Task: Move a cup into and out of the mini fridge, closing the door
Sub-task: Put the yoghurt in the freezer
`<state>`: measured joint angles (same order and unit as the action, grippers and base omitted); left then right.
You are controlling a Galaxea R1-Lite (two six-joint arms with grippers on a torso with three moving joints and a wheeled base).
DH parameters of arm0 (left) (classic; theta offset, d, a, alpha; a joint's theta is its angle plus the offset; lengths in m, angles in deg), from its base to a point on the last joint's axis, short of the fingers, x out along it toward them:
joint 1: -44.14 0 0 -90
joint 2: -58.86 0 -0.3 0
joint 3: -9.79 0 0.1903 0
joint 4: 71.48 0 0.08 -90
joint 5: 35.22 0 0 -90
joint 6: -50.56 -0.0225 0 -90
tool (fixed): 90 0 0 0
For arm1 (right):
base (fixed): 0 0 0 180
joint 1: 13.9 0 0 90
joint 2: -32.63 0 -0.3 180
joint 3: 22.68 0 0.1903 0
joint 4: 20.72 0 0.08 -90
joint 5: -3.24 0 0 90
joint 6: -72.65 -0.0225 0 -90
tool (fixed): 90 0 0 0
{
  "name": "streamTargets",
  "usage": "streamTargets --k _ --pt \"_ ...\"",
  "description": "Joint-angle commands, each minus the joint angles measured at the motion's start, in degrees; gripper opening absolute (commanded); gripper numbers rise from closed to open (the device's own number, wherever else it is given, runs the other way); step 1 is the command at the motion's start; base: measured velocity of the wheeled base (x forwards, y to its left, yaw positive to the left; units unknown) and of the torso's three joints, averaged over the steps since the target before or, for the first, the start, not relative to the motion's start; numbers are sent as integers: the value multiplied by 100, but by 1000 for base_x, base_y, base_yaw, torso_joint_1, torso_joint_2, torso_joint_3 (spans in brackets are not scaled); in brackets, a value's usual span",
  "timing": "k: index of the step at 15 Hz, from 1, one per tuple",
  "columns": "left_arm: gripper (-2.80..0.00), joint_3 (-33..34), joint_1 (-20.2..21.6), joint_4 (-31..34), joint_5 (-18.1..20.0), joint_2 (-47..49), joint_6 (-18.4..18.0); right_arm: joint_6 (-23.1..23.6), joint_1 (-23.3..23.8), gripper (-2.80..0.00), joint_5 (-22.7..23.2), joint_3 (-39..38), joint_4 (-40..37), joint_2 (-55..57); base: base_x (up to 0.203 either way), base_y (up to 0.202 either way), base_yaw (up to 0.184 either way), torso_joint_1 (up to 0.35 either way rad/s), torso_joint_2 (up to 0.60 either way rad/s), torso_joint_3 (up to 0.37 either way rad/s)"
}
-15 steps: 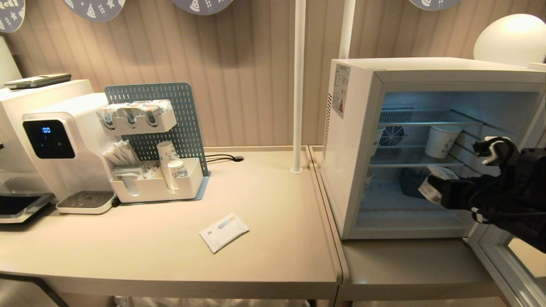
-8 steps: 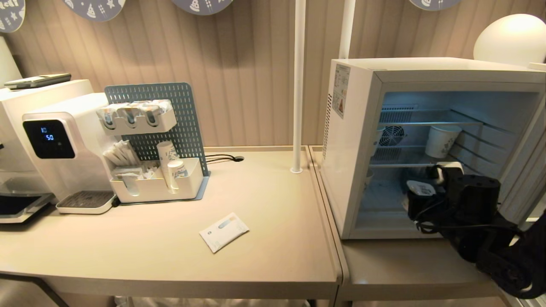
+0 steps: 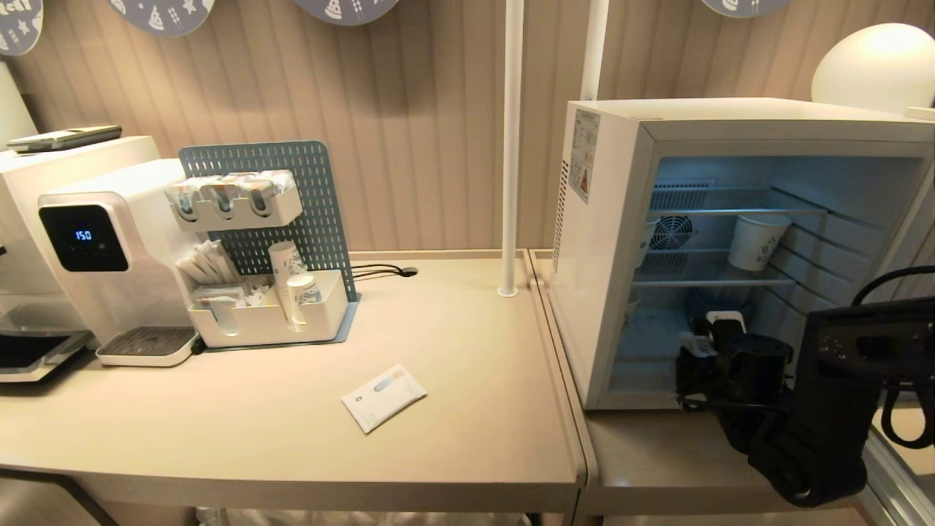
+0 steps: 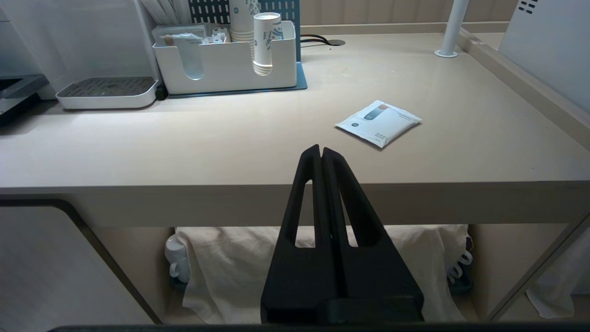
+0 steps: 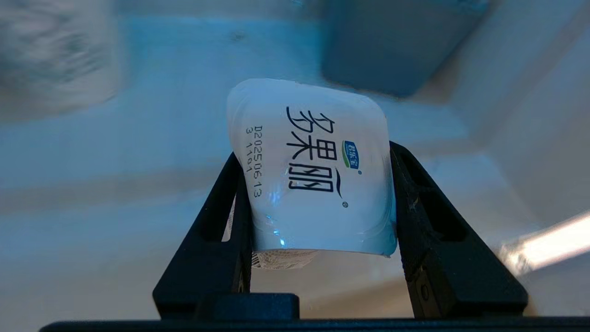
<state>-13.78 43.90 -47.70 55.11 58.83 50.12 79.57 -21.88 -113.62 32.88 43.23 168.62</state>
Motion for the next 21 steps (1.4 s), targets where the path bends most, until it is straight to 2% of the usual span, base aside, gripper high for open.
streamTargets --k 1,10,21 --pt "-280 3 -1 1 2 2 2 117 148 -280 -12 317 9 456 0 0 0 0 0 0" --pt "-280 12 -1 -59 -3 0 26 248 335 -280 166 1358 -651 787 0 0 0 0 0 0" --pt "-280 12 -2 -59 2 -6 26 225 339 -280 255 1087 -531 516 0 0 0 0 0 0"
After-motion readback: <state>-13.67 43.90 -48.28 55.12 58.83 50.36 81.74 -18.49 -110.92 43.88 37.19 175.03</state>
